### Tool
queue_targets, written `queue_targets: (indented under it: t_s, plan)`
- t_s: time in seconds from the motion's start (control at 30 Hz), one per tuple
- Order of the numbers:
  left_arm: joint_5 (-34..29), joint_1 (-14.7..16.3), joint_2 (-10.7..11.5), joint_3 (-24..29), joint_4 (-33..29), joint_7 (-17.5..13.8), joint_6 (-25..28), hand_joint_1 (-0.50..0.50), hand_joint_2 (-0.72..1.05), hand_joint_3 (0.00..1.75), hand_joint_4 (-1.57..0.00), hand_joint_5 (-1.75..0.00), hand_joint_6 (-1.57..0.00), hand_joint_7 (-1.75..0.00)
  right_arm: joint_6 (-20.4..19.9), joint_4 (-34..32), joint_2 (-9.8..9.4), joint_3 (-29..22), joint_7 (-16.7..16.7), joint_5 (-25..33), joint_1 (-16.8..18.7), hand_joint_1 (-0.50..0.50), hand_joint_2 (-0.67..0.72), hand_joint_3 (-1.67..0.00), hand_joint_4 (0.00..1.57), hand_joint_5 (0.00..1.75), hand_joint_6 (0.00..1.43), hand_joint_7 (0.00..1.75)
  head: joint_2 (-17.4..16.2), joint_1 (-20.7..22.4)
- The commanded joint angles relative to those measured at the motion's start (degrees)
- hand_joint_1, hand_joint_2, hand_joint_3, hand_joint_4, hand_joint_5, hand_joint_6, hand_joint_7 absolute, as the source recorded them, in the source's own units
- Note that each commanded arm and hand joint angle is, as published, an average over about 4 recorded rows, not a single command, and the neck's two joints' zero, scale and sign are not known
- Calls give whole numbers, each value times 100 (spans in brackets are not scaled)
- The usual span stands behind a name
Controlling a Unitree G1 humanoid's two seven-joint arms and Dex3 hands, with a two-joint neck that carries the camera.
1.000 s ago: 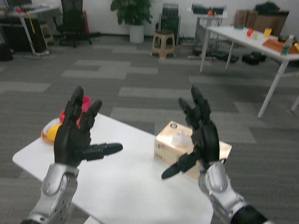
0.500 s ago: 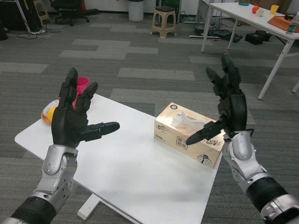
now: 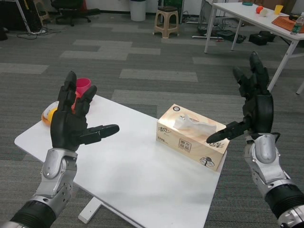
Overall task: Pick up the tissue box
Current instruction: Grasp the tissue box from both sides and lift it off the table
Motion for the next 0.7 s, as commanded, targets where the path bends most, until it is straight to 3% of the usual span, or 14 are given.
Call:
queue_targets:
  t_s: [0.03, 0.17, 0.3, 0.7]
  plan:
    - [-24, 50, 23, 37, 40, 10, -89, 50, 43, 0, 0, -62, 0, 0, 83, 244, -157, -220, 96, 61, 78, -38, 34, -8, 11, 29, 0, 7, 17, -26]
    - [-32, 50, 48, 33, 47, 10, -89, 50, 43, 0, 0, -62, 0, 0, 98, 565, -295, -313, 200, 61, 83, -38, 28, -8, 14, 29, 0, 7, 36, -54]
    - [-43, 50, 65, 22, 54, 10, -98, 50, 43, 0, 0, -62, 0, 0, 127, 1062, -491, -275, 376, 61, 54, -38, 31, -8, 14, 29, 0, 7, 75, -74]
    - [-39, 173, 65, 0, 45, 10, -116, 50, 41, 0, 0, -62, 0, 0, 250, 2090, -596, 103, 907, 61, -86, -38, 34, -8, 20, 41, 0, 9, 178, -108]
